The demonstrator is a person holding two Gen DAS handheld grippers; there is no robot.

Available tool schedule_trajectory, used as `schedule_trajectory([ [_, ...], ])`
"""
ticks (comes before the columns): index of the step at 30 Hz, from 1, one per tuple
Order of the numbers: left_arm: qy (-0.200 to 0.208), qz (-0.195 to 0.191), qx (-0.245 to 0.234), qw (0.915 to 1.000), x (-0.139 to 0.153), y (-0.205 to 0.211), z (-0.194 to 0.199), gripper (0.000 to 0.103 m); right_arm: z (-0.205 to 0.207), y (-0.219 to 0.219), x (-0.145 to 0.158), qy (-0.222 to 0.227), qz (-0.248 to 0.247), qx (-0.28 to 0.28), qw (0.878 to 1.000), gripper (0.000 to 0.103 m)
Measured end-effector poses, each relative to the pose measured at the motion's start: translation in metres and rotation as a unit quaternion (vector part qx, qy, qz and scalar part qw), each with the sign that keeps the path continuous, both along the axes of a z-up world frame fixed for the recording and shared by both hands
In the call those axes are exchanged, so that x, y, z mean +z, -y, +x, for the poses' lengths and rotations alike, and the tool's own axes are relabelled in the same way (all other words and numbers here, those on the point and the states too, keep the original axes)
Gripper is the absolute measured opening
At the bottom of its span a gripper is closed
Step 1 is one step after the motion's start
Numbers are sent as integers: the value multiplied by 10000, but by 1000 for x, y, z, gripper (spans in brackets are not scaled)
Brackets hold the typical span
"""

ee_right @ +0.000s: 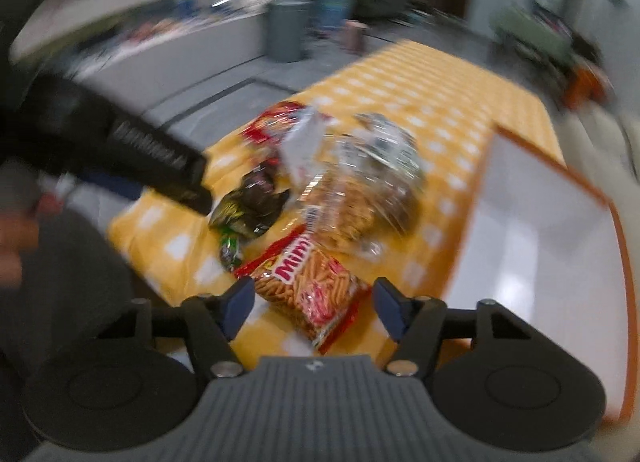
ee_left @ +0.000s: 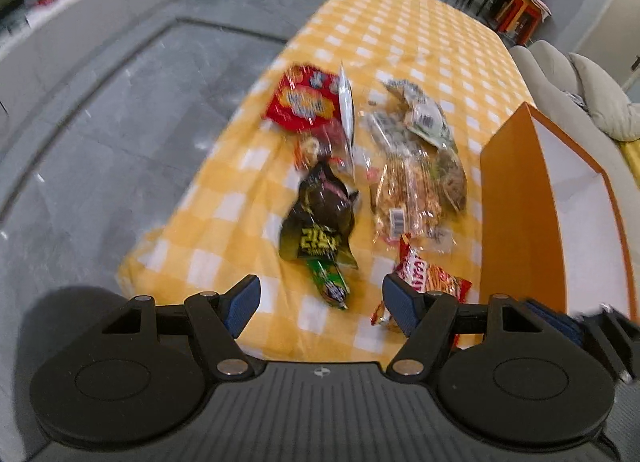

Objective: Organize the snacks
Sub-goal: 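Grasp the red Mimi bag with the right tool while the left tool grasps the dark chocolate snack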

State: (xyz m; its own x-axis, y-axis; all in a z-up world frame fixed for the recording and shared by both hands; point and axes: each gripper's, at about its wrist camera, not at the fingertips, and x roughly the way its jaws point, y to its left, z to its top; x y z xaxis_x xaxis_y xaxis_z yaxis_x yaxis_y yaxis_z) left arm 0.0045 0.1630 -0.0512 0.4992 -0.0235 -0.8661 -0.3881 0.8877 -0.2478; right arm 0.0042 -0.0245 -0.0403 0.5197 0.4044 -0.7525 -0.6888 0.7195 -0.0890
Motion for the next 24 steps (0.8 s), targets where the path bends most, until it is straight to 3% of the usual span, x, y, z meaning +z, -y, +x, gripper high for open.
schedule_trajectory([
  [4, -68, -360, 130, 9992, -10, -13, 2, 82, 25, -17, -14, -107, -576, 962, 9936, 60],
  [6, -132, -340, 238, 9991, -13, -16, 1, 82, 40, -26, -19, -367, -868, 1515, 9840, 50],
  [8, -172, -309, 312, 9989, -15, -19, -2, 82, 47, -31, -20, -322, -1029, 2207, 9694, 50],
  [10, -233, -367, 361, 9984, -18, -22, -4, 82, 52, -40, -23, -164, -1510, 2691, 9511, 50],
  [13, -283, -522, 434, 9973, -22, -27, -4, 82, 62, -50, -29, -289, -1983, 3271, 9235, 55],
  [17, -298, -627, 442, 9966, -23, -29, -4, 82, 73, -67, -37, -593, -2342, 3633, 8998, 67],
  [20, -277, -628, 416, 9968, -22, -28, -3, 82, 76, -78, -47, -680, -2599, 3825, 8840, 82],
  [24, -289, -635, 442, 9966, -23, -29, -3, 82, 78, -88, -67, -883, -2888, 3934, 8684, 81],
])
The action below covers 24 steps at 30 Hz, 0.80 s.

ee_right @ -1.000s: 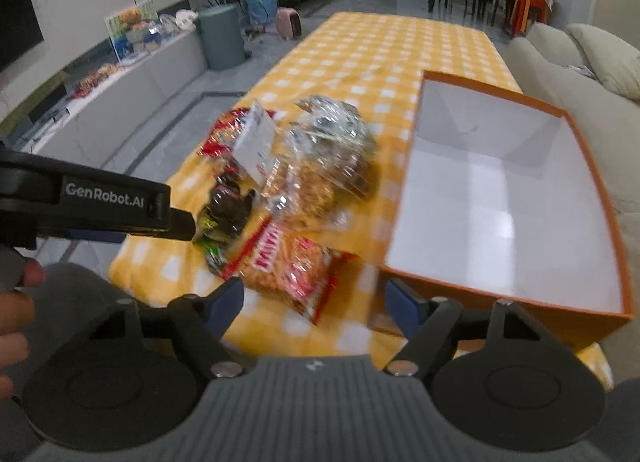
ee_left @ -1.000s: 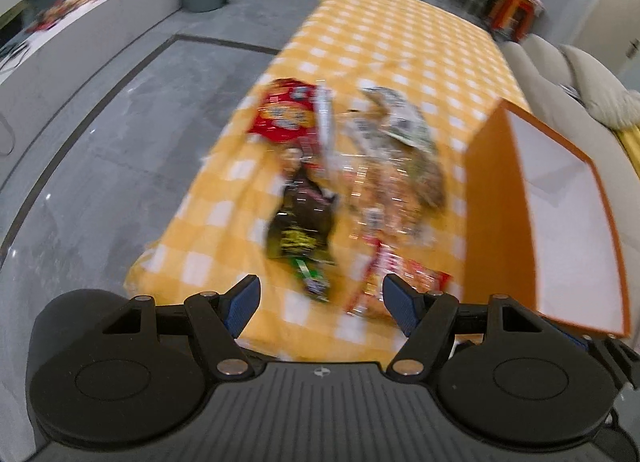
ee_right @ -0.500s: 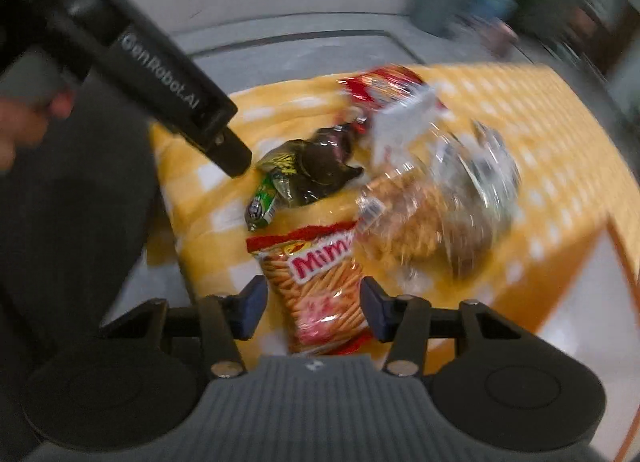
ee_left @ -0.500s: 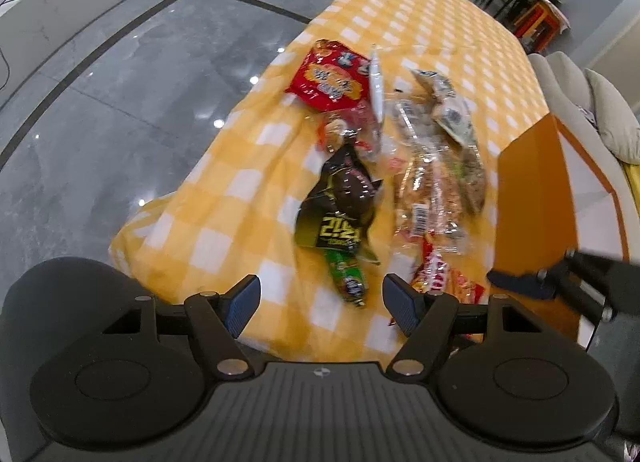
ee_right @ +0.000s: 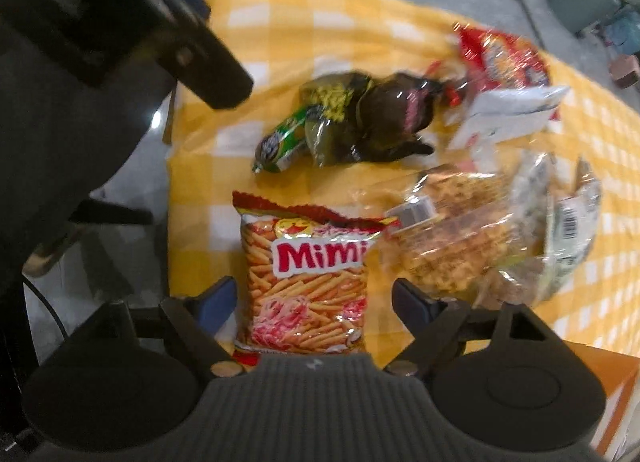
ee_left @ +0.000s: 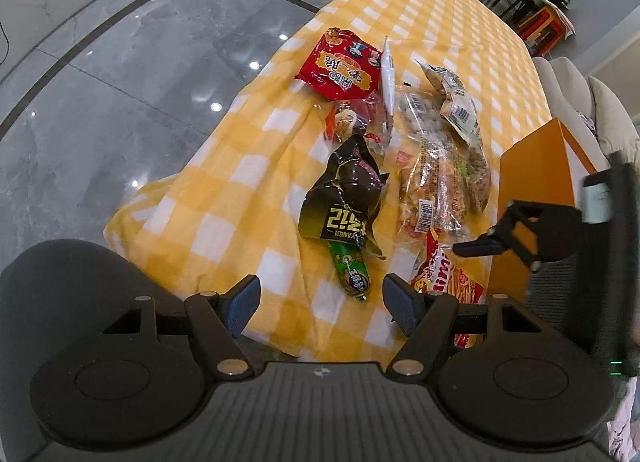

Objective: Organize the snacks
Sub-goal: 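Grasp the red Mimi bag with the right tool while the left tool grasps the dark chocolate snack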

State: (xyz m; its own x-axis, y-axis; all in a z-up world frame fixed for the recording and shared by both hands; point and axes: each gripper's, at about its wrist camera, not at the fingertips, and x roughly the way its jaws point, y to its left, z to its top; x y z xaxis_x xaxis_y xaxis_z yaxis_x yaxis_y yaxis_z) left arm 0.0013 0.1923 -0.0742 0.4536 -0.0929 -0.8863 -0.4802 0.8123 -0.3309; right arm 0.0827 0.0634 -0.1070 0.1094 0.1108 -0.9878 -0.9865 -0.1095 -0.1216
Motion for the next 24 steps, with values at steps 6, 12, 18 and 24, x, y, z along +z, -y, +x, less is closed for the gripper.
schedule_trajectory([
  [6, -24, -42, 55, 10000, -2, -2, 0, 82, 7, -8, -6, -147, 8, -176, 9997, 50],
  [12, 82, -82, 47, 9999, -1, -3, -2, 82, 7, 0, 6, -6, 266, -1010, 9945, 37],
  [18, 476, -89, -139, 9987, 6, -1, -1, 82, 23, 43, 44, -209, 1199, -3153, 9412, 36],
  [24, 578, 191, -574, 9965, 14, 6, 23, 82, 25, 84, 88, -179, 2575, -4507, 8545, 36],
])
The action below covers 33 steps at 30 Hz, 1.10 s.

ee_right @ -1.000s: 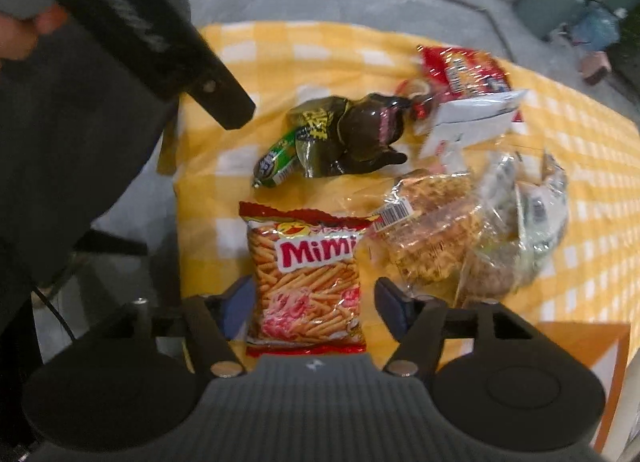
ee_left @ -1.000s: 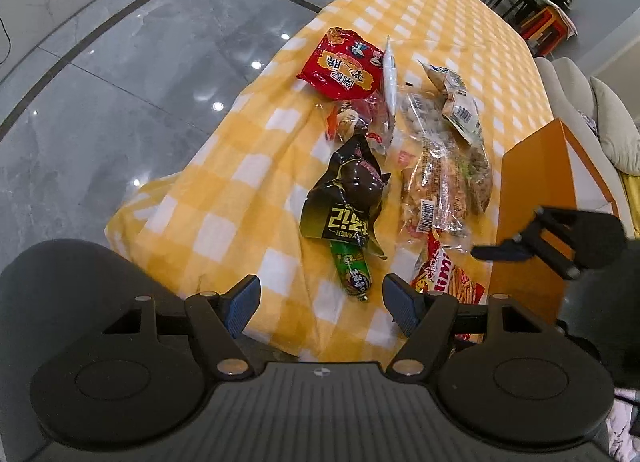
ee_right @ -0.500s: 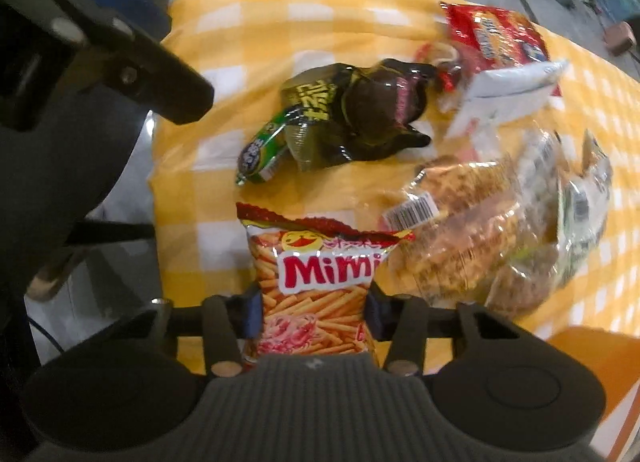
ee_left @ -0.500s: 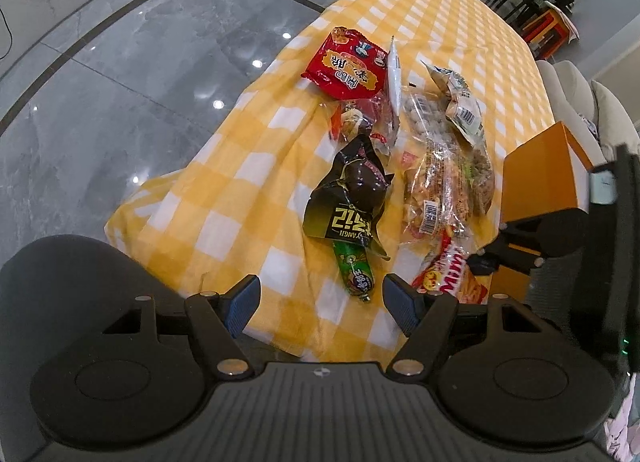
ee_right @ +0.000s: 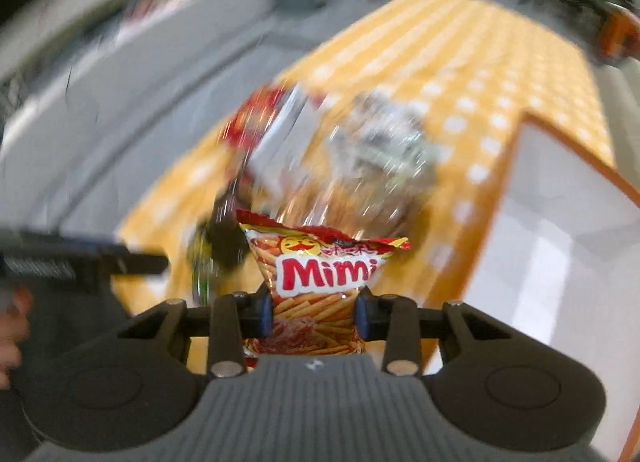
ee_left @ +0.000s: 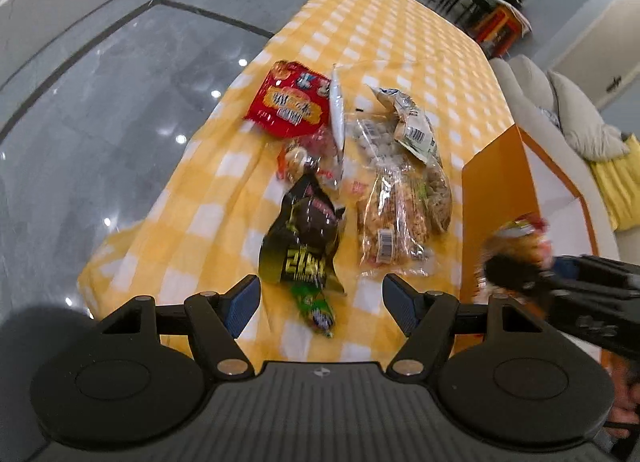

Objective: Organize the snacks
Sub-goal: 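Grasp the red Mimi bag with the right tool while the left tool grasps the dark chocolate snack, then carry the Mimi bag into the box and open the right tool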

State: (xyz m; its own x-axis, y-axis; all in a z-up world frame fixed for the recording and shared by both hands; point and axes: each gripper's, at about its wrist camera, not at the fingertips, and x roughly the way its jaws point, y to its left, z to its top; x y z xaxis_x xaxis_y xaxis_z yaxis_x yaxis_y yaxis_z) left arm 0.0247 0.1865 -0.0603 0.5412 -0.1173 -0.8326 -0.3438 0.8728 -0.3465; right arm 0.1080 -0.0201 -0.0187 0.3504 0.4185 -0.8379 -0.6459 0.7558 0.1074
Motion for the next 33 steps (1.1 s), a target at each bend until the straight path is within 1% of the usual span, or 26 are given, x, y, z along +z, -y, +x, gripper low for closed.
schedule_trajectory([
  [2, -32, 212, -189, 9996, -1, 2, 13, 82, -1, 9, 8, 77, 266, -240, 9993, 36],
  [3, -115, 282, -239, 9993, -2, 2, 20, 82, -2, 13, 12, 105, 404, -373, 9984, 36],
  [5, -274, 369, -234, 9987, -7, -1, 36, 82, -3, 20, 12, 56, 594, -546, 9967, 36],
  [6, -303, 376, -256, 9985, -10, -2, 43, 82, -4, 22, 11, 8, 640, -547, 9965, 36],
  [10, -338, 306, -462, 9979, -24, -7, 69, 82, -12, 26, 11, 49, 747, -486, 9960, 36],
  [13, -423, 172, -300, 9985, -37, -12, 82, 82, -14, 27, 8, 30, 756, -436, 9962, 36],
  [14, -410, 189, -316, 9985, -41, -13, 84, 82, -14, 27, 8, 39, 745, -444, 9962, 36],
  [16, -343, 336, -517, 9975, -47, -10, 87, 82, -14, 27, 7, 31, 752, -432, 9962, 36],
  [17, -410, 412, -573, 9967, -51, -9, 90, 82, -14, 27, 7, 16, 767, -423, 9962, 36],
  [18, -558, 453, -588, 9957, -56, -8, 92, 83, -14, 27, 7, 2, 775, -427, 9961, 36],
  [19, -668, 437, -588, 9951, -61, -7, 94, 87, -13, 27, 7, 3, 787, -468, 9958, 36],
  [20, -496, 471, -626, 9957, -60, -6, 92, 87, -12, 27, 6, 48, 816, -531, 9952, 36],
  [21, -448, 521, -661, 9954, -60, -5, 92, 86, -12, 27, 7, 125, 838, -539, 9949, 36],
  [22, -474, 584, -682, 9948, -61, -4, 93, 82, -14, 26, 9, 207, 855, -490, 9949, 36],
  [23, -463, 639, -676, 9946, -62, -4, 92, 80, -15, 26, 11, 241, 868, -457, 9949, 36],
  [25, -359, 748, -687, 9942, -62, -2, 89, 61, -13, 25, 11, 230, 879, -490, 9947, 36],
  [29, -414, 922, -663, 9927, -61, 3, 87, 57, -11, 23, 7, 199, 773, -552, 9953, 36],
  [33, -476, 1170, -814, 9886, -58, 13, 87, 54, -10, 23, 3, 152, 699, -607, 9956, 36],
])
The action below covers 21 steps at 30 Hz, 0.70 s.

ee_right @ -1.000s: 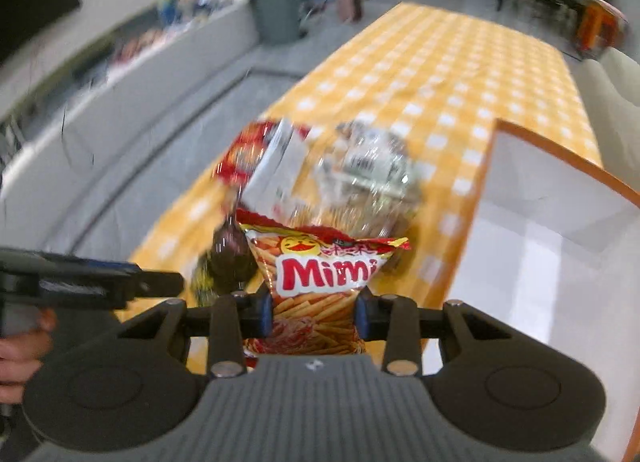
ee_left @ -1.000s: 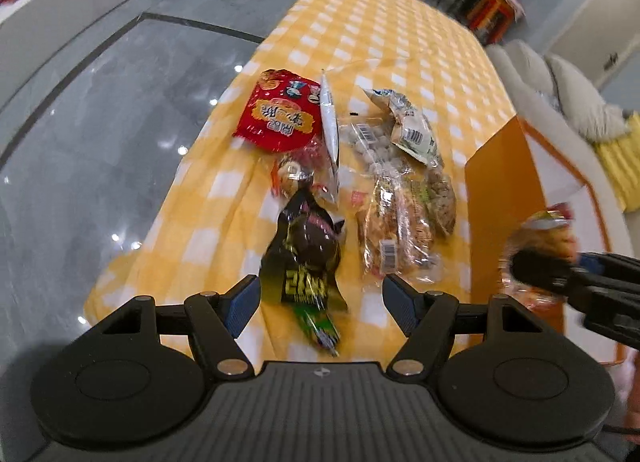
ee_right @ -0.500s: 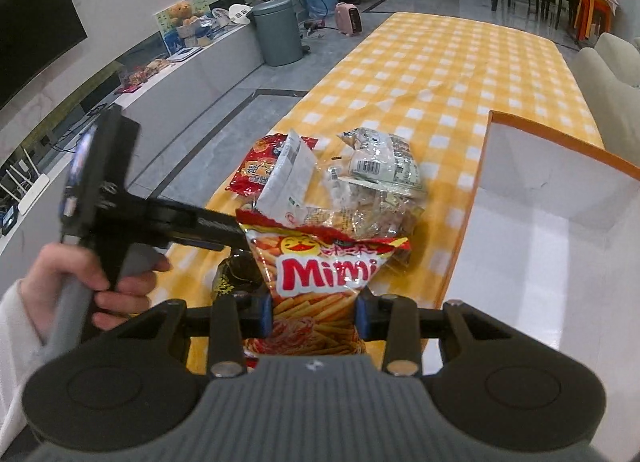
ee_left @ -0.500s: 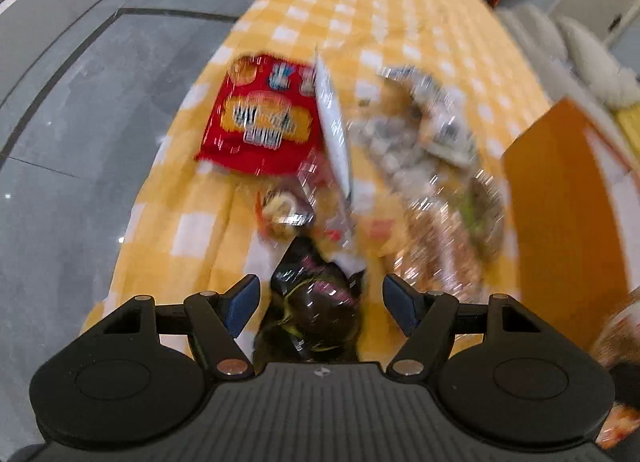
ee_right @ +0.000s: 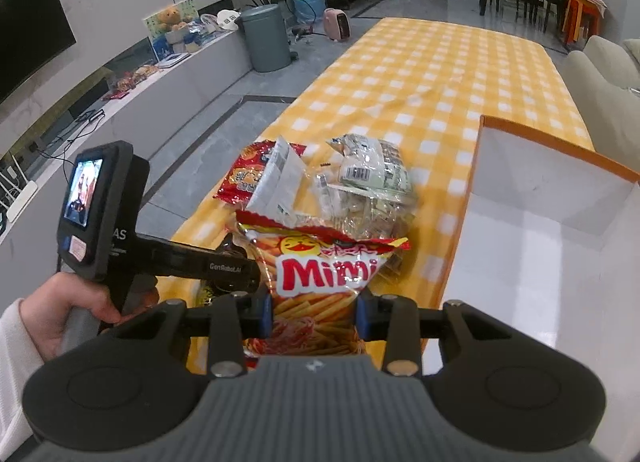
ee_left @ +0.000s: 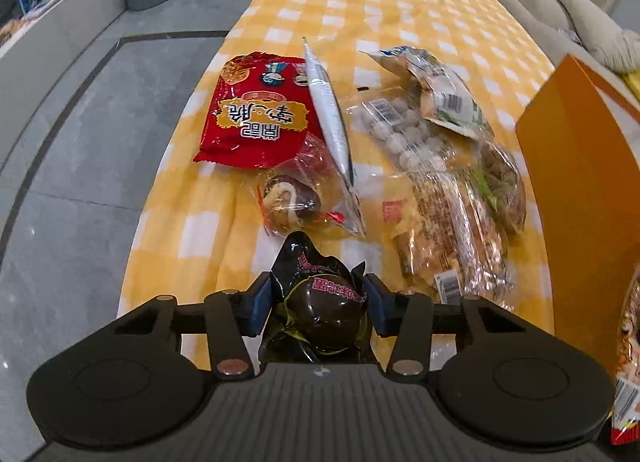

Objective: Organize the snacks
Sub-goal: 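Carry the Mimi bag into the box and open the right tool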

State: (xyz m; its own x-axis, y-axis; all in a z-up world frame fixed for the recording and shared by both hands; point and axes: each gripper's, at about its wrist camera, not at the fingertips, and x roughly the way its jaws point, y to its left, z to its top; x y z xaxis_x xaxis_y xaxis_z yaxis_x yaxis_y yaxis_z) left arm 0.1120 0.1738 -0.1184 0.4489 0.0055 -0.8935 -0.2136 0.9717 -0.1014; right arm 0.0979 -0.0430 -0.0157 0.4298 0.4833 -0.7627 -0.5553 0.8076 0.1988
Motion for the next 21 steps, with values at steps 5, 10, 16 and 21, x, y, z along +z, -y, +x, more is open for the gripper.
schedule_trajectory([
  [5, 67, -147, 123, 9998, 8, -2, -3, 54, -1, 0, 1, 0, 6, -9, 10000, 36],
  [10, 316, -401, 323, 9982, 22, -10, -10, 54, 0, 3, 4, 16, 48, -58, 10000, 36],
  [16, 688, -689, 523, 9939, 48, -14, -20, 54, 1, 12, 13, -25, 262, -174, 9995, 36],
  [21, 1053, -760, 544, 9900, 83, -7, -29, 54, 1, 27, 28, 56, 416, -318, 9986, 36],
])
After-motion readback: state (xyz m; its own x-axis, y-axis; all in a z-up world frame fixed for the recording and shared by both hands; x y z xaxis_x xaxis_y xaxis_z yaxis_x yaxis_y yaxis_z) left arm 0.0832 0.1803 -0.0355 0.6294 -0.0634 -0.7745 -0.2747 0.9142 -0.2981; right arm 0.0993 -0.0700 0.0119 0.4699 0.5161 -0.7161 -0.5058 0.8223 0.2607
